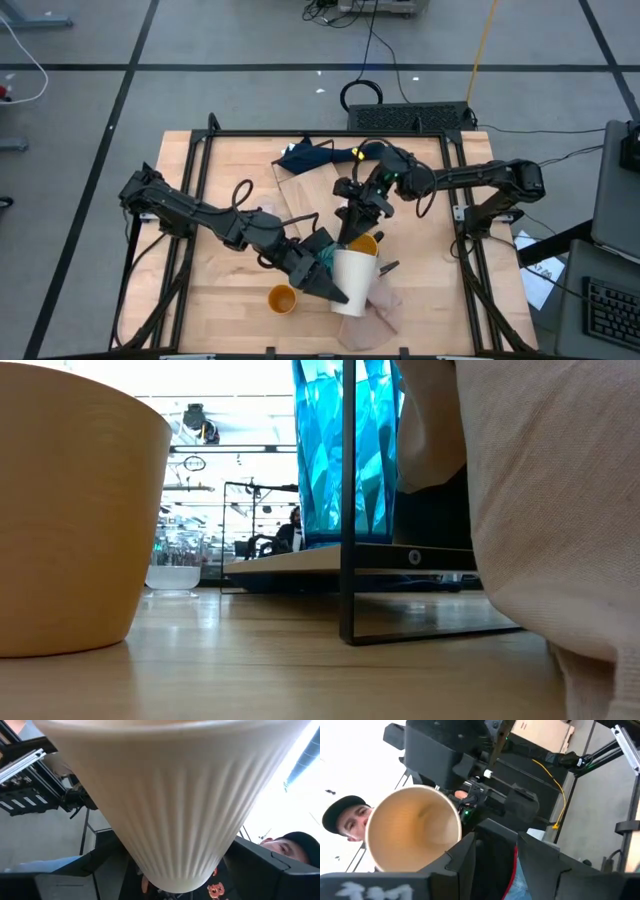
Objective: Stack small to large cups/mugs on shelf
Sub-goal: Put the white cup on the shelf
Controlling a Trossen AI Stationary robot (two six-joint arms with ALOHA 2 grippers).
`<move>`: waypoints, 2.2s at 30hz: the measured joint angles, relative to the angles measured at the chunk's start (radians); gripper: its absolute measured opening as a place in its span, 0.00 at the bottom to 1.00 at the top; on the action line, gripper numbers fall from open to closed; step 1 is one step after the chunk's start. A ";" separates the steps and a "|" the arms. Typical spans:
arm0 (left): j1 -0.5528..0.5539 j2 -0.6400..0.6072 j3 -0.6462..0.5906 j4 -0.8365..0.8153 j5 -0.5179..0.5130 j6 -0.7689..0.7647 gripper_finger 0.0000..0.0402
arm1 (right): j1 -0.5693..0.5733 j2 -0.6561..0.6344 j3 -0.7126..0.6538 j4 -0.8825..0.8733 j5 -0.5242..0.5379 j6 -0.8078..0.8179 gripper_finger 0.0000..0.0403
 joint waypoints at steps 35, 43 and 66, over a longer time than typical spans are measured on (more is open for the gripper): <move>0.186 -0.130 0.000 -0.269 0.068 0.577 0.74 | -0.313 -0.367 -0.009 -0.201 -0.021 -0.027 0.34; 0.255 -0.286 0.000 -0.642 -0.178 0.782 0.74 | -0.343 -0.451 -0.009 -0.318 0.051 -0.042 0.34; 0.113 -0.319 0.000 -1.080 -0.904 0.797 0.74 | -0.343 -0.517 -0.008 -0.445 0.167 -0.157 0.34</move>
